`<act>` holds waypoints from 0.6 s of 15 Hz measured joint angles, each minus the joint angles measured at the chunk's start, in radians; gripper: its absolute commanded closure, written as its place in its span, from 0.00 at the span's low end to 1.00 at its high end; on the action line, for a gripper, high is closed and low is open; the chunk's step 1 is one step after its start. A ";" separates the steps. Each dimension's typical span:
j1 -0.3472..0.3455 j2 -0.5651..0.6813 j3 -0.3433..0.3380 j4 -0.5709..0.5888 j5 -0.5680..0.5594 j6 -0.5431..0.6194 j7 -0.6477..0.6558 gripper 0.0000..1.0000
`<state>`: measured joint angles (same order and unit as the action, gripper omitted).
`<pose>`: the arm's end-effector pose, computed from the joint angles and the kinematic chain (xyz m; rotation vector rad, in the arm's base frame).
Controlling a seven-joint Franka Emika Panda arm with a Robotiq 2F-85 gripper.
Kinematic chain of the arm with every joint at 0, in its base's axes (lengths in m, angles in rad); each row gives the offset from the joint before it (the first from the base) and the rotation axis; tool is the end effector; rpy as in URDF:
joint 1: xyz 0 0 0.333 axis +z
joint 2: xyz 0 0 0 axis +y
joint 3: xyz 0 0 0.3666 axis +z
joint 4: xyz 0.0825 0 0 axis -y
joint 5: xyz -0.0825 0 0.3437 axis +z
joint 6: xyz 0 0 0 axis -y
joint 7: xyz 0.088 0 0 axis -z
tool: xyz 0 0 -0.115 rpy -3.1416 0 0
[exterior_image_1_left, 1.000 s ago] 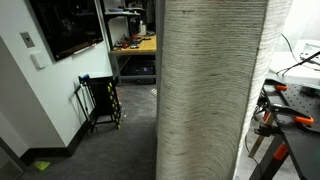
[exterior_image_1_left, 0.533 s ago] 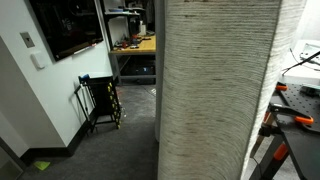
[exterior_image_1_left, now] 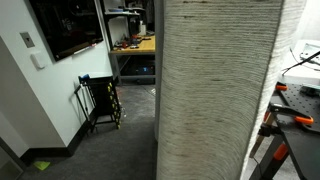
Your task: Slide the curtain to the left
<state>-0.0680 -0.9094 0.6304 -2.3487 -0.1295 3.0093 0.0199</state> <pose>0.1623 0.3066 0.7535 1.9637 0.9306 1.9722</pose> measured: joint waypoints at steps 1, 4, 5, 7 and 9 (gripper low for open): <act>0.000 -0.001 0.000 0.001 -0.001 -0.007 0.000 0.99; -0.002 -0.010 -0.001 0.004 -0.010 -0.040 -0.001 0.99; -0.003 -0.013 -0.001 0.006 -0.017 -0.055 -0.001 0.99; -0.003 -0.022 -0.003 0.012 -0.037 -0.095 -0.001 0.99; -0.003 -0.029 -0.003 0.019 -0.057 -0.135 -0.001 0.99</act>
<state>-0.0714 -0.9387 0.6274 -2.3292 -0.1867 2.8745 0.0188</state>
